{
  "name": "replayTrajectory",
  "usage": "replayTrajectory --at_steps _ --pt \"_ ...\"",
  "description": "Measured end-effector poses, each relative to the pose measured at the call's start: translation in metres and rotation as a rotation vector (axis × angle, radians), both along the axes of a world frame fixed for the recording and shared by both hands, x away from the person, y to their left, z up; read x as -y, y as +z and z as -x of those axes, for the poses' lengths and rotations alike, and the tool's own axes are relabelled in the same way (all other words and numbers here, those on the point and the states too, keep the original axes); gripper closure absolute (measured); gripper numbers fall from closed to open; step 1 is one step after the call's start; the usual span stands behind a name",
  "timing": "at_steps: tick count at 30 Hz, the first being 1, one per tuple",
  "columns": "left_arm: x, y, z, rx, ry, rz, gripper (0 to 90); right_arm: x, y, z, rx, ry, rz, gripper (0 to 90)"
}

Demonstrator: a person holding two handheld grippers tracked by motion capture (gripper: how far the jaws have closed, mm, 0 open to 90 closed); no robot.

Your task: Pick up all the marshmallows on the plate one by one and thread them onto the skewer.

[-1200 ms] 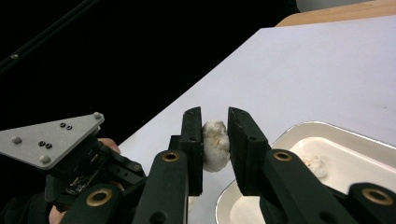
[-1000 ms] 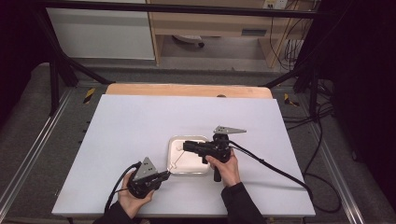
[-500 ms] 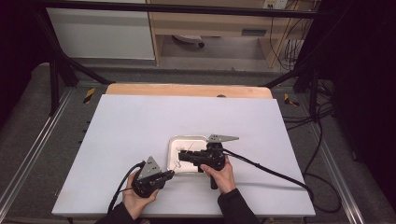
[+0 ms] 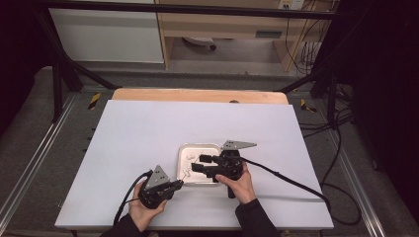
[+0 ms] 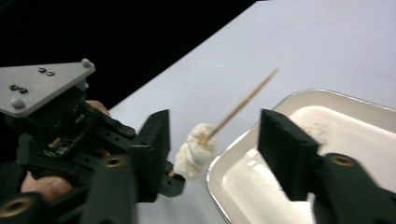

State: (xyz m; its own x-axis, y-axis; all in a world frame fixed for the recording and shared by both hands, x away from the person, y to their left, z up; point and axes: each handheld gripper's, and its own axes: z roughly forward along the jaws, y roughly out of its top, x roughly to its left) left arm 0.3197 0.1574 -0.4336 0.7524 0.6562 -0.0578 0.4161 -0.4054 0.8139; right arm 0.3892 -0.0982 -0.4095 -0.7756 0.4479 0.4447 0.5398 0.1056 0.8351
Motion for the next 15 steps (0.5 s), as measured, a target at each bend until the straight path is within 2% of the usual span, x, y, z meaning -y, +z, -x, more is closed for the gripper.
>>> replayTrajectory --at_steps 5,6,11,15 --pt "-0.006 0.001 0.0 0.002 0.005 -0.001 88.4 0.005 0.003 0.002 0.031 -0.015 0.096 21.5" --pt "-0.008 0.002 -0.001 0.011 0.006 -0.003 88.4 0.007 0.003 0.002 0.032 -0.016 0.113 19.6" --pt "-0.014 0.004 0.0 0.003 0.01 -0.009 88.4 0.011 0.001 0.002 0.044 -0.01 0.188 11.9" --pt "-0.019 0.005 0.0 -0.007 0.01 -0.016 88.4 0.013 0.002 0.004 0.066 -0.008 0.231 9.1"
